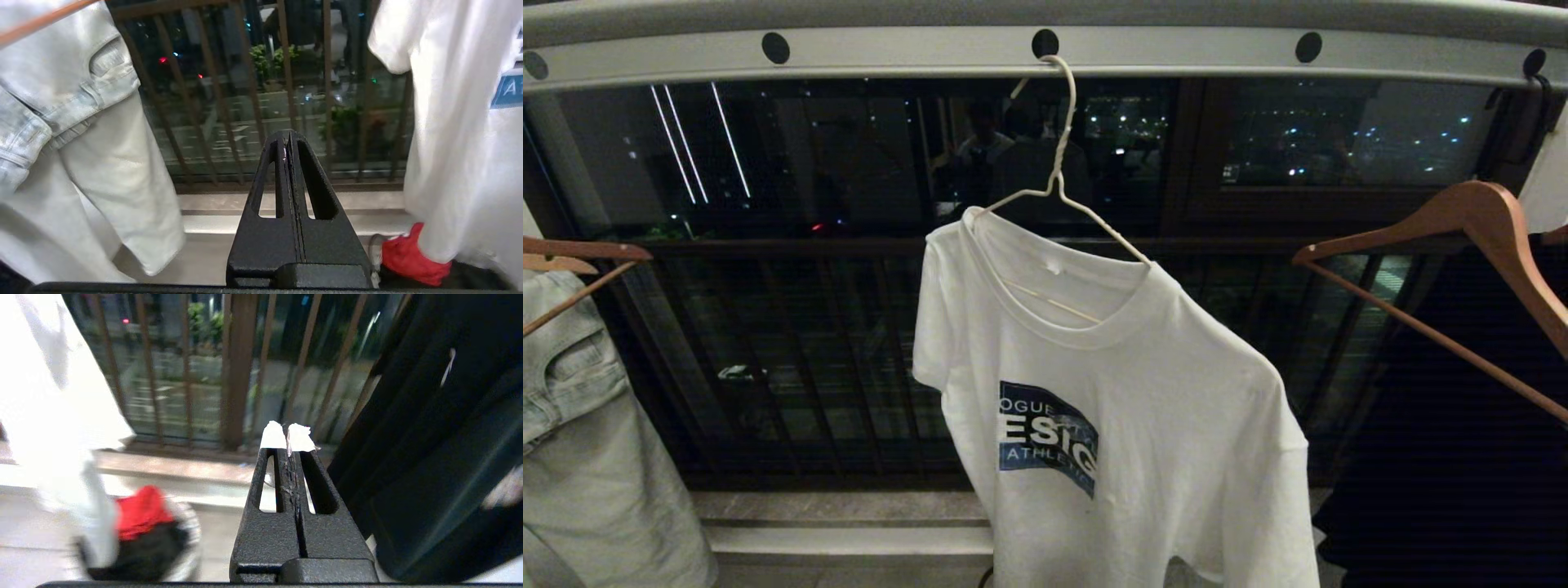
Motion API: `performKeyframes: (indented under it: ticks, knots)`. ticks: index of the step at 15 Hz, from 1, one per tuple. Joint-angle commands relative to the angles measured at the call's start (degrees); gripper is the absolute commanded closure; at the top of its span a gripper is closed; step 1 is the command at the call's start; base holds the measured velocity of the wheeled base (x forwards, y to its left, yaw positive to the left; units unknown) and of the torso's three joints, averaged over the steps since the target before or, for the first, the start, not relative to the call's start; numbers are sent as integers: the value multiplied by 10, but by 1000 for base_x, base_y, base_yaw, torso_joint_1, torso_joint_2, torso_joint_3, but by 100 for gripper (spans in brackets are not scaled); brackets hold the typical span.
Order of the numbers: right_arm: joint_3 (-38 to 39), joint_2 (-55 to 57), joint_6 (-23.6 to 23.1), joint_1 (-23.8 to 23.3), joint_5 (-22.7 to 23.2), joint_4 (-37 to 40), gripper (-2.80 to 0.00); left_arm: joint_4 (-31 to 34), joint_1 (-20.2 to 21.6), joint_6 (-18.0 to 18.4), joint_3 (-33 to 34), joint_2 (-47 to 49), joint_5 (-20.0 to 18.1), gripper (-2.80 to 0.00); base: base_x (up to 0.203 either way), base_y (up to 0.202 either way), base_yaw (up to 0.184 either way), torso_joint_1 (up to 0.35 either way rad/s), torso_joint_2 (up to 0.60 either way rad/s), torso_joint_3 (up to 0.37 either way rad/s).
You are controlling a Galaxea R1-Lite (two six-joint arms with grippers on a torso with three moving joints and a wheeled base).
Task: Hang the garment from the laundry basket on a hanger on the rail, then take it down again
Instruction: Take the clothes off the clothes rack
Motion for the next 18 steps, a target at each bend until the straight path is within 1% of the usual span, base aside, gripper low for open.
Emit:
performKeyframes:
  ticks: [1,2,3,5,6,7,8,10,18]
  knots:
    - [40,-8,-33,0,3,-61,0,0,0,2,10,0,-9,0,0,0,0,0,0,0]
    - [41,-8,-31,0,5,-62,0,-1,0,-4,12,0,-40,0,0,0,0,0,0,0]
    - [42,-8,-27,1,9,-61,0,-1,0,-10,17,0,-51,0,0,0,0,0,0,0]
    - [56,-8,1,1,22,-60,0,-2,0,-16,31,0,-58,0,0,0,0,0,0,0]
    - [56,-8,28,0,22,-59,0,-2,0,-33,31,0,-59,0,0,0,0,0,0,0]
    - [55,-8,45,1,18,-60,0,-3,0,-54,31,0,-59,0,0,0,0,0,0,0]
    - [55,-8,49,1,18,-60,0,-3,0,-61,31,0,-59,0,0,0,0,0,0,0]
    - [55,-8,60,1,16,-60,0,-3,0,-61,31,0,-56,0,0,0,0,0,0,0]
    - [55,-8,60,1,16,-60,0,-4,0,-69,31,0,-55,0,0,0,0,0,0,0]
